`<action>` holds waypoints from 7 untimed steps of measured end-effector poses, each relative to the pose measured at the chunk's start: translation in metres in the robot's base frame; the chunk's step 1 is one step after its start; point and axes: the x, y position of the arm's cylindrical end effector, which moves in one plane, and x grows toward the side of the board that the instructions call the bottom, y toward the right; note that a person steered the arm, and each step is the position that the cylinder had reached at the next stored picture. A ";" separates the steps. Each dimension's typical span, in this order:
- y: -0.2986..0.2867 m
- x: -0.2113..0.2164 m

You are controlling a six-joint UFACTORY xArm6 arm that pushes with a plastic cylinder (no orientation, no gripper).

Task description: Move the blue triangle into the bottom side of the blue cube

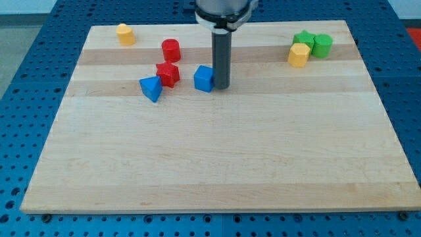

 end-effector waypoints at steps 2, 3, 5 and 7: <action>-0.033 0.039; -0.079 0.066; -0.184 0.044; -0.180 0.017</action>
